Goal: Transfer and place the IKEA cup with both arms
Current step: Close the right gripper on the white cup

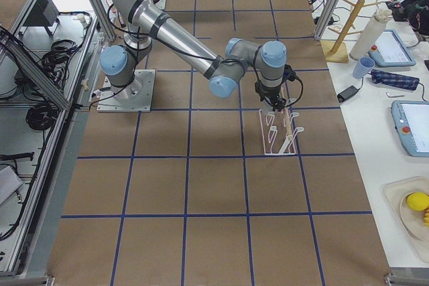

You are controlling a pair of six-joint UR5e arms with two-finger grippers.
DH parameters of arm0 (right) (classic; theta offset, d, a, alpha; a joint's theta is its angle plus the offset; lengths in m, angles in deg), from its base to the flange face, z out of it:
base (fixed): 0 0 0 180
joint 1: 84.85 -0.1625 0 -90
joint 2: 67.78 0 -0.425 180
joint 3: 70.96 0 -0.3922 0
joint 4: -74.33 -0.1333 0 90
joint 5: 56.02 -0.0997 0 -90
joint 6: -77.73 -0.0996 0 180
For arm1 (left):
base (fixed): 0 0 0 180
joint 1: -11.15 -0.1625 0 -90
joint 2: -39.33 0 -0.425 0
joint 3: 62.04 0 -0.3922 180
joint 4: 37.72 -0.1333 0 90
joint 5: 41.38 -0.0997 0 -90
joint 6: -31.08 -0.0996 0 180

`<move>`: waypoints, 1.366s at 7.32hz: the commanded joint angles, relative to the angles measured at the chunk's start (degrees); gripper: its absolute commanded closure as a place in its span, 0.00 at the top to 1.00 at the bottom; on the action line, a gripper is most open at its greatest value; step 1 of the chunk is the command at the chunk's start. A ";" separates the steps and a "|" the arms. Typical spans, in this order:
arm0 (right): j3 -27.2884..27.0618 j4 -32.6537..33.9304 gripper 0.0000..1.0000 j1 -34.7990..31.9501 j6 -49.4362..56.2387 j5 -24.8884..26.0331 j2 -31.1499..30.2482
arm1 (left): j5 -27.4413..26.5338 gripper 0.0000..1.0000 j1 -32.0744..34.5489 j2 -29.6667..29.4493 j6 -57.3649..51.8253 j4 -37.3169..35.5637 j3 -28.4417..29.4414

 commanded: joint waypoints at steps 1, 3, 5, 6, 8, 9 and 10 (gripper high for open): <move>1.29 -0.15 0.00 -0.03 -0.18 0.16 -0.29 | 0.00 1.00 0.00 0.04 0.00 0.00 -0.03; 2.62 -2.60 0.00 -0.03 -0.18 0.25 -0.20 | 0.00 1.00 0.00 0.12 0.00 0.00 -0.03; 2.71 -4.44 0.00 -0.03 -0.18 0.34 -0.72 | 0.17 1.00 0.00 0.04 -0.09 0.00 -0.03; 2.62 -7.59 0.00 -0.03 -2.53 0.16 -2.21 | 0.35 1.00 -0.09 -0.05 -1.13 0.09 -0.12; 2.71 -9.38 0.00 -0.03 -3.43 0.86 -4.33 | 0.70 1.00 -0.26 -0.14 -6.59 0.17 -0.04; 2.71 -9.73 0.00 -0.03 -3.52 1.13 -5.29 | 0.70 1.00 -0.52 0.12 -6.42 0.78 -0.03; 2.71 -11.21 0.00 -0.03 -3.52 1.48 -6.60 | 0.53 1.00 -1.57 0.21 -6.33 2.70 0.40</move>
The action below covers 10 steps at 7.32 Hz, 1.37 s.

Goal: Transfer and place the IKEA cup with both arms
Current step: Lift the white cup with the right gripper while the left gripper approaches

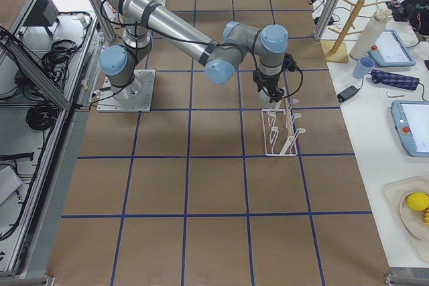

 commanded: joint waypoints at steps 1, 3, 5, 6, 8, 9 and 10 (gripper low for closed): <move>0.02 -2.51 0.00 0.00 -0.10 0.52 -2.65 | 0.24 1.00 -3.16 0.06 -0.19 4.04 1.21; 0.02 -4.09 0.00 0.00 -0.01 2.45 -4.68 | 7.94 1.00 -7.03 0.15 -0.28 6.17 0.35; 0.02 -6.02 0.00 0.00 0.08 3.42 -7.22 | 14.43 1.00 -11.60 0.15 -1.16 9.94 -0.27; -0.07 -9.69 0.00 -0.35 -0.18 2.47 -9.76 | 18.22 1.00 -13.45 0.15 -1.42 11.52 -0.36; -0.07 -17.51 0.00 -5.25 -7.52 -4.63 -12.15 | 23.76 1.00 -16.00 -0.02 -6.30 11.98 -3.07; -0.07 -18.85 0.00 -8.84 -15.05 -11.53 -12.07 | 30.32 1.00 -17.41 -0.29 -8.96 11.54 -5.35; -0.24 -19.56 0.00 -12.18 -22.79 -18.04 -12.16 | 36.22 1.00 -17.86 -0.29 -9.07 11.36 -6.85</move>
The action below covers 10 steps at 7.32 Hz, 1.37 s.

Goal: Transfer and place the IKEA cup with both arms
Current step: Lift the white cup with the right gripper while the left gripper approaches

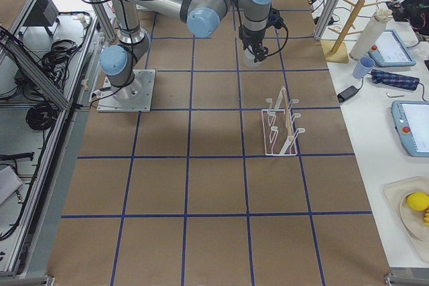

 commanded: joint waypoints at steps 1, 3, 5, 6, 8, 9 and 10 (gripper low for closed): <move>-0.20 -1.64 0.00 -8.19 -16.78 -14.04 -0.47 | 12.95 1.00 -0.68 -0.01 -1.38 -0.25 -3.33; -0.03 -0.68 0.00 -15.76 -29.50 -29.09 -0.64 | 28.52 1.00 0.64 -0.62 -1.99 -2.08 -7.45; -0.90 -1.64 0.00 -16.85 -29.87 -40.52 -1.34 | 36.41 1.00 2.75 -0.45 -1.91 -5.78 -10.54; -1.25 -5.30 0.00 -16.50 -29.87 -45.35 -1.26 | 41.53 1.00 3.19 0.07 -1.91 -5.79 -10.98; -5.53 -8.14 0.00 -16.32 -29.78 -56.84 -1.17 | 48.32 1.00 4.94 0.34 -1.73 -7.70 -10.90; -8.69 -8.41 0.00 -16.49 -29.96 -63.26 -1.17 | 49.56 1.00 6.87 0.69 -0.86 -9.37 -10.81; -9.07 -8.50 0.00 -16.58 -30.04 -64.02 -1.26 | 49.66 1.00 8.45 0.69 0.97 -10.61 -10.12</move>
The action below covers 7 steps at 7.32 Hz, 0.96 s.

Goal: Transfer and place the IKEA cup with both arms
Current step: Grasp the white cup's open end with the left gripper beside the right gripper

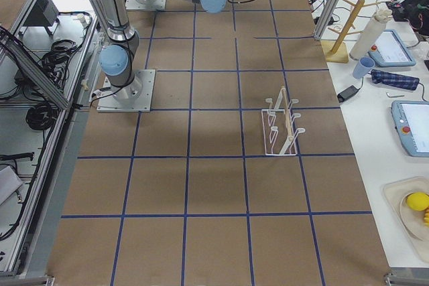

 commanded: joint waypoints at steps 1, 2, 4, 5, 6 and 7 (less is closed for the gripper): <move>-2.27 -0.37 0.00 -0.03 -0.05 -3.44 0.29 | 1.14 1.00 2.59 0.38 4.43 -4.50 0.53; -2.28 -0.29 0.00 -0.20 -0.05 -3.70 -0.06 | 2.18 1.00 2.60 0.73 5.15 -5.66 0.53; -2.28 -0.28 0.00 -0.46 -0.05 -3.71 -0.15 | 2.90 1.00 2.69 0.65 5.24 -7.78 0.44; -2.28 -0.28 0.00 -0.55 -0.05 -3.71 0.02 | 2.98 1.00 3.39 0.30 5.42 -7.96 0.53; -2.36 -0.37 0.00 -0.73 -0.05 -4.84 -0.24 | 2.90 1.00 5.13 0.30 7.07 -8.22 0.62; -2.28 -0.29 0.00 -1.34 -0.05 -4.94 0.02 | 2.90 0.95 5.85 0.12 10.22 -12.22 0.18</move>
